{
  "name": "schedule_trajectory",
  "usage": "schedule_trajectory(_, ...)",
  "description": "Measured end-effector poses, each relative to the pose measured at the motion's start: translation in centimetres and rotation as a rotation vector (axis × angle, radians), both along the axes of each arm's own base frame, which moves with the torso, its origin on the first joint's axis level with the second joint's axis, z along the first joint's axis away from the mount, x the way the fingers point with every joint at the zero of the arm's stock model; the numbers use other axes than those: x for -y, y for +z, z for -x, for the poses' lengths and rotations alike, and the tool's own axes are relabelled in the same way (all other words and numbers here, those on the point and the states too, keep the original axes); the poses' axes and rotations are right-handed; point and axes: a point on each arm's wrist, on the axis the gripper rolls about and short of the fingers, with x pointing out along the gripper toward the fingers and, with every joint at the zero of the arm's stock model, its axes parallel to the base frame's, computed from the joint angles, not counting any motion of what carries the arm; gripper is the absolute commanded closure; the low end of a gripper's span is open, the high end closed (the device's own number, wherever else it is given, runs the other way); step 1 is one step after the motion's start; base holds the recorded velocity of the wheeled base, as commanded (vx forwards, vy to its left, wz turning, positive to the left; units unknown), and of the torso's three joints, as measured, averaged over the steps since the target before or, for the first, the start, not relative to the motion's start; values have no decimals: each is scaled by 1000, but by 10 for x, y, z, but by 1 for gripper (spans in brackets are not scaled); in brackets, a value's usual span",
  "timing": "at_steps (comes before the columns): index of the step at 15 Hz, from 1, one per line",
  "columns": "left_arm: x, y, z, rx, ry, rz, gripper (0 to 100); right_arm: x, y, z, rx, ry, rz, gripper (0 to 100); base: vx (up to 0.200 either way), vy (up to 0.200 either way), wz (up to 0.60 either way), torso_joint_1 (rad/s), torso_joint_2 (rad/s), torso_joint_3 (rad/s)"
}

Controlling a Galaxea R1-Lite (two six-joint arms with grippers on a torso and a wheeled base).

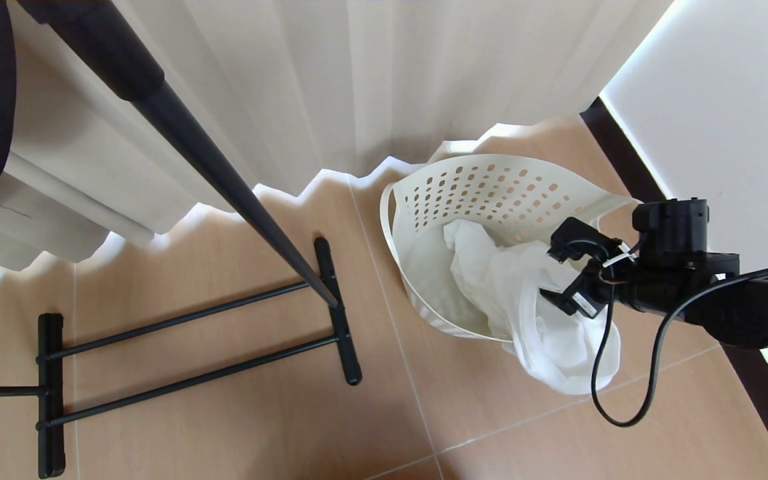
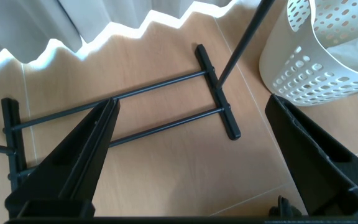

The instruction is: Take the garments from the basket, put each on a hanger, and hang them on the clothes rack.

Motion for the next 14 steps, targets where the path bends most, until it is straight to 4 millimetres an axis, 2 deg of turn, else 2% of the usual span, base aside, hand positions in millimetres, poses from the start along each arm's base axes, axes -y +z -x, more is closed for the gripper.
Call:
schedule_trajectory(2,0,0,0,0,0,0,0,3,-3,-12,5,-17,-2,0,0,0,0,0,0,0)
schedule_trajectory(9,0,0,0,0,1,0,0,1,-2,-34,35,-40,-53,0,0,0,0,0,0,0)
schedule_trajectory(10,0,0,0,0,1,0,0,0,-3,-36,34,-42,-64,100,0,0,0,0,0,0)
schedule_trajectory(14,0,0,0,0,1,0,0,-2,-5,-37,23,-50,-102,100,0,0,0,0,0,0)
